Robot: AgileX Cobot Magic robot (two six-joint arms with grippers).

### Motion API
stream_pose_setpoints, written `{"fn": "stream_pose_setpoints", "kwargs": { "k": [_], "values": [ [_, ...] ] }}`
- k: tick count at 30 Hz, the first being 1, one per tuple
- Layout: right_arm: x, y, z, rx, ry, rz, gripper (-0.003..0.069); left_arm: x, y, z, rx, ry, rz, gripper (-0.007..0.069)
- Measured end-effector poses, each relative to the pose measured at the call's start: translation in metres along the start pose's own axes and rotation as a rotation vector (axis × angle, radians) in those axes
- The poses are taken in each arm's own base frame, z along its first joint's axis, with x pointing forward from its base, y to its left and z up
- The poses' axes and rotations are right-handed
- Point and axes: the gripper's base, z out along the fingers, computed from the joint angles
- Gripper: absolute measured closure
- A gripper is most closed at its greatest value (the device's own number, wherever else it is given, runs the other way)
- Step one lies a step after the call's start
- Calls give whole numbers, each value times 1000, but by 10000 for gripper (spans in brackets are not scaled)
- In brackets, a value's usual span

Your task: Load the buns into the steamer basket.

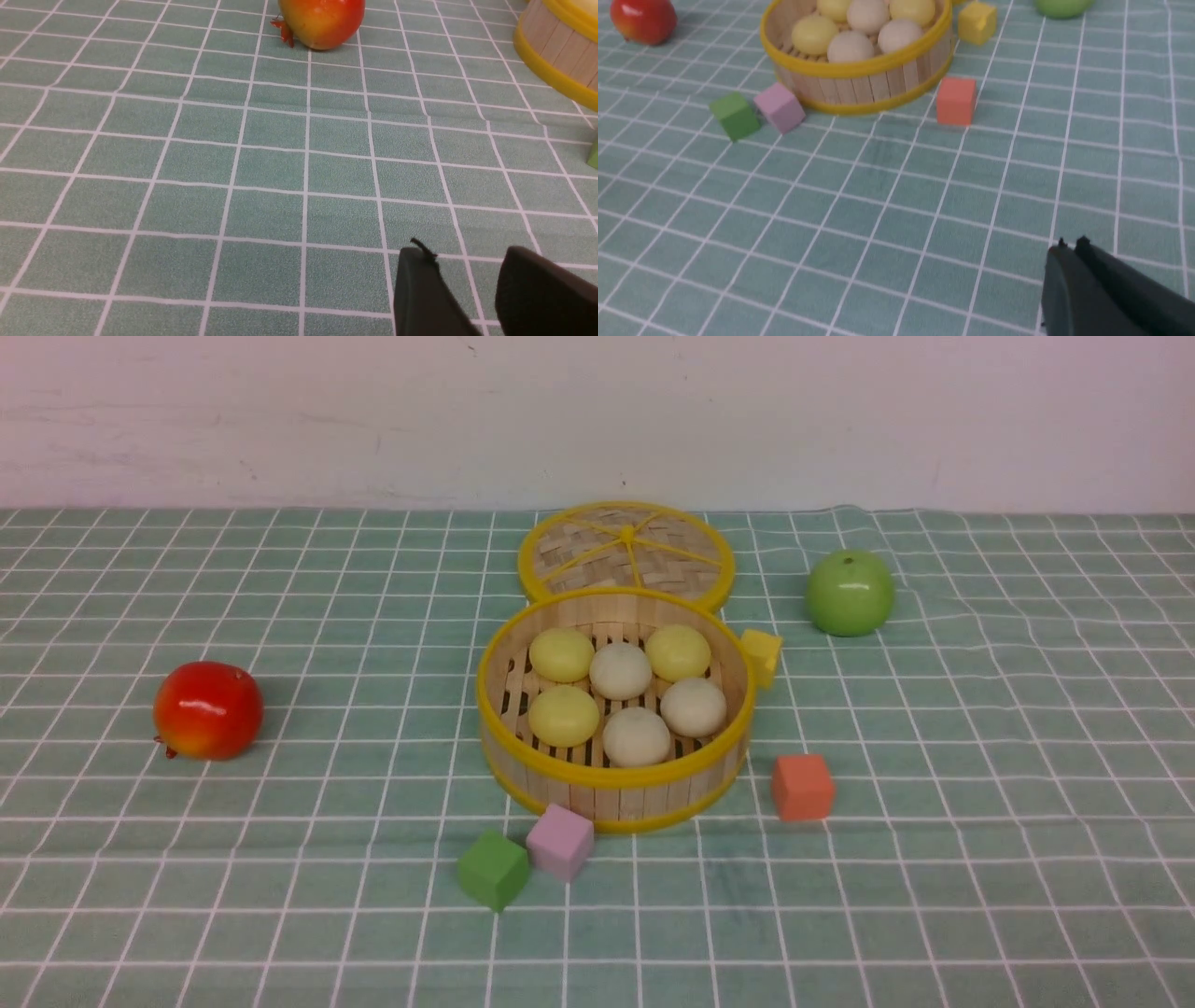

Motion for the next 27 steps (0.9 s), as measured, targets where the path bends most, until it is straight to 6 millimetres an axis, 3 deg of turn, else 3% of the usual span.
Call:
{"fn": "stream_pose_setpoints", "kwargs": {
  "k": [10, 27],
  "values": [
    [8, 0, 0, -5, 90, 0, 652, 0, 0, 0, 0, 0, 0, 386],
    [9, 0, 0, -5, 94, 0, 648, 0, 0, 0, 0, 0, 0, 386]
  ]
}}
